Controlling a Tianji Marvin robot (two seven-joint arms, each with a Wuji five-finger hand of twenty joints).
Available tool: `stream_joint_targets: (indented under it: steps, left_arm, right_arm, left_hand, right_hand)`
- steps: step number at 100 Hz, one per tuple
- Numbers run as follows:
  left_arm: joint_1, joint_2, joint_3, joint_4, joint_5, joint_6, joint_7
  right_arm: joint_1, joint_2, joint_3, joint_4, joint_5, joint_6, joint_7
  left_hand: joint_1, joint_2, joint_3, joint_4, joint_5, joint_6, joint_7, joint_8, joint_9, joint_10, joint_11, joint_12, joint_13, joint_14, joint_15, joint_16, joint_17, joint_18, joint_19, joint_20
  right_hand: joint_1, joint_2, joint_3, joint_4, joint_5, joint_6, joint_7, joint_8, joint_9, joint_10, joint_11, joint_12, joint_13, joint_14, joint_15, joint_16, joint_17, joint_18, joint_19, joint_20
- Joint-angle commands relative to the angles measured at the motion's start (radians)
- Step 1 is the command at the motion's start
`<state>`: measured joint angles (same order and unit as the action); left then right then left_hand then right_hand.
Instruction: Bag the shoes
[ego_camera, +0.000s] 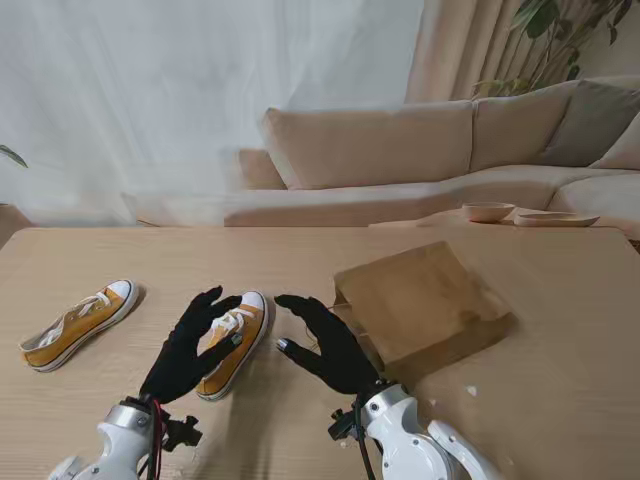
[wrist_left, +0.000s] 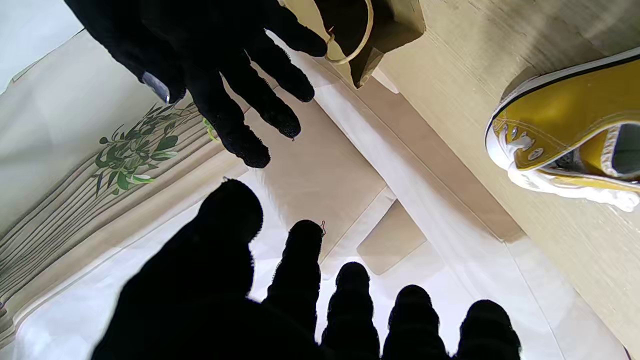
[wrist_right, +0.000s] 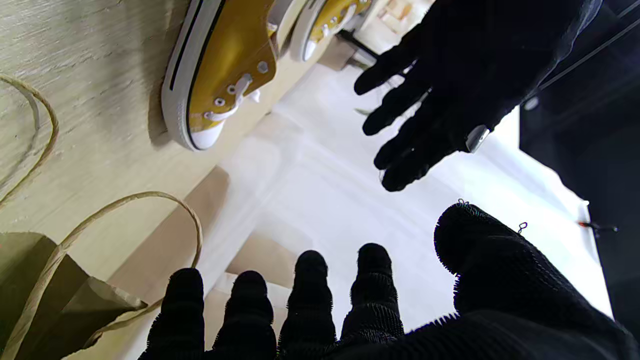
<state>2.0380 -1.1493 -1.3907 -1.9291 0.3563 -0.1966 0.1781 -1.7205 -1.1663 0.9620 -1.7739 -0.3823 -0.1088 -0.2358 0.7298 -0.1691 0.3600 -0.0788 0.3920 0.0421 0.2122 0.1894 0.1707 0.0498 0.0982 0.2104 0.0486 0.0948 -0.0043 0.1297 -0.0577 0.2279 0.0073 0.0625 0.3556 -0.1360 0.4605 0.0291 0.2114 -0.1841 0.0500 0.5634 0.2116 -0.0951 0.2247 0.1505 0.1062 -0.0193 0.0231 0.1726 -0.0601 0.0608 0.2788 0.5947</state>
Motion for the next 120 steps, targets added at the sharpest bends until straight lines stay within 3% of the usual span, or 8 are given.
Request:
stream_joint_targets:
  steps: [1,43,52,60,68,77,93,120]
  left_arm:
    - [0.005,-0.003,0.002,-0.005,-0.003,0.004,-0.018]
    - [0.014,-0.001,-0.002,-0.006,0.008,-0.008,-0.018]
    - [0.011,0.001,-0.007,-0.006,0.007,-0.006,-0.031]
    - [0.001,0.005,-0.016,-0.008,0.010,0.011,-0.054]
    - [-0.018,0.008,-0.023,-0.008,0.032,0.043,-0.063]
    - [-0.040,0.020,-0.044,-0.022,0.072,0.108,-0.121]
    - [-0.110,0.049,-0.063,-0.013,0.230,0.209,-0.230]
    - [-0.213,0.092,-0.029,0.036,0.420,0.350,-0.429]
  right_arm:
    - [-0.012,-0.006,0.001,-0.010,-0.003,0.003,0.010]
    - [-0.031,-0.008,0.010,-0.028,-0.026,0.003,-0.015]
    - [-0.034,-0.008,0.011,-0.031,-0.027,0.002,-0.017]
    - [-0.041,-0.007,0.019,-0.039,-0.028,0.004,-0.016]
    - [-0.052,-0.008,0.031,-0.051,-0.027,0.009,-0.020]
    - [-0.066,-0.009,0.044,-0.064,-0.027,0.016,-0.028]
    - [-0.079,-0.011,0.055,-0.075,-0.022,0.024,-0.037]
    - [-0.105,-0.014,0.067,-0.096,-0.017,0.016,-0.056]
  left_hand:
    - [0.011,0.034,-0.004,0.001,-0.029,-0.023,0.010,-0.009,-0.019,-0.039,-0.016,0.010,-0.026,-0.024,-0.009,-0.013,-0.001,-0.025,-0.028,-0.023]
    - [0.056,0.013,0.017,0.007,-0.024,0.010,0.020,-0.005,-0.011,-0.015,0.008,0.029,-0.023,-0.014,-0.001,0.006,0.000,-0.020,-0.020,-0.016]
    - [0.049,-0.027,0.079,0.007,-0.034,0.090,0.060,0.016,0.010,0.076,0.116,0.115,-0.025,0.045,0.039,0.162,-0.009,0.015,0.008,0.115]
    - [0.030,-0.061,0.139,0.002,-0.051,0.127,0.091,0.036,0.021,0.107,0.178,0.151,-0.026,0.066,0.059,0.268,-0.019,0.031,0.036,0.200]
    - [0.031,-0.092,0.171,0.004,-0.055,0.142,0.113,0.048,0.026,0.117,0.208,0.166,-0.029,0.074,0.072,0.306,-0.022,0.038,0.047,0.232]
    - [0.016,-0.121,0.207,0.000,-0.062,0.145,0.120,0.053,0.034,0.118,0.218,0.168,-0.027,0.073,0.071,0.326,-0.022,0.041,0.054,0.257]
    - [-0.019,-0.165,0.288,-0.009,-0.077,0.142,0.144,0.075,0.047,0.108,0.229,0.177,-0.031,0.079,0.082,0.390,-0.037,0.054,0.097,0.365]
    - [-0.051,-0.205,0.298,-0.013,-0.186,0.104,0.142,0.098,0.018,0.052,0.182,0.169,-0.028,0.058,0.074,0.383,-0.041,0.042,0.118,0.435]
  right_hand:
    - [-0.024,0.034,-0.023,-0.017,-0.023,-0.043,-0.024,0.012,-0.021,-0.045,-0.019,-0.002,-0.021,-0.045,-0.016,0.008,-0.018,-0.033,-0.020,0.000]
    - [-0.021,0.030,-0.022,-0.016,-0.018,-0.042,-0.029,0.021,-0.020,-0.043,-0.008,0.004,-0.017,-0.046,-0.008,0.012,-0.014,-0.025,-0.012,0.006]
    - [-0.020,0.029,-0.022,-0.016,-0.017,-0.040,-0.030,0.022,-0.019,-0.042,-0.006,0.005,-0.016,-0.044,-0.007,0.012,-0.012,-0.024,-0.010,0.007]
    - [-0.019,0.028,-0.021,-0.016,-0.012,-0.041,-0.029,0.025,-0.020,-0.041,-0.004,0.006,-0.016,-0.044,-0.005,0.012,-0.011,-0.022,-0.009,0.008]
    - [-0.017,0.026,-0.020,-0.016,-0.010,-0.040,-0.028,0.027,-0.019,-0.041,-0.002,0.007,-0.015,-0.043,-0.003,0.013,-0.009,-0.021,-0.008,0.009]
    - [-0.015,0.023,-0.020,-0.016,-0.009,-0.039,-0.028,0.030,-0.018,-0.040,0.002,0.009,-0.014,-0.042,0.001,0.013,-0.006,-0.017,-0.005,0.010]
    - [-0.013,0.022,-0.020,-0.016,-0.006,-0.040,-0.028,0.032,-0.019,-0.039,0.010,0.012,-0.013,-0.042,0.007,0.014,-0.002,-0.014,-0.002,0.012]
    - [-0.012,0.020,-0.020,-0.017,-0.002,-0.038,-0.028,0.036,-0.017,-0.039,0.016,0.014,-0.010,-0.038,0.014,0.014,0.002,-0.011,0.003,0.016]
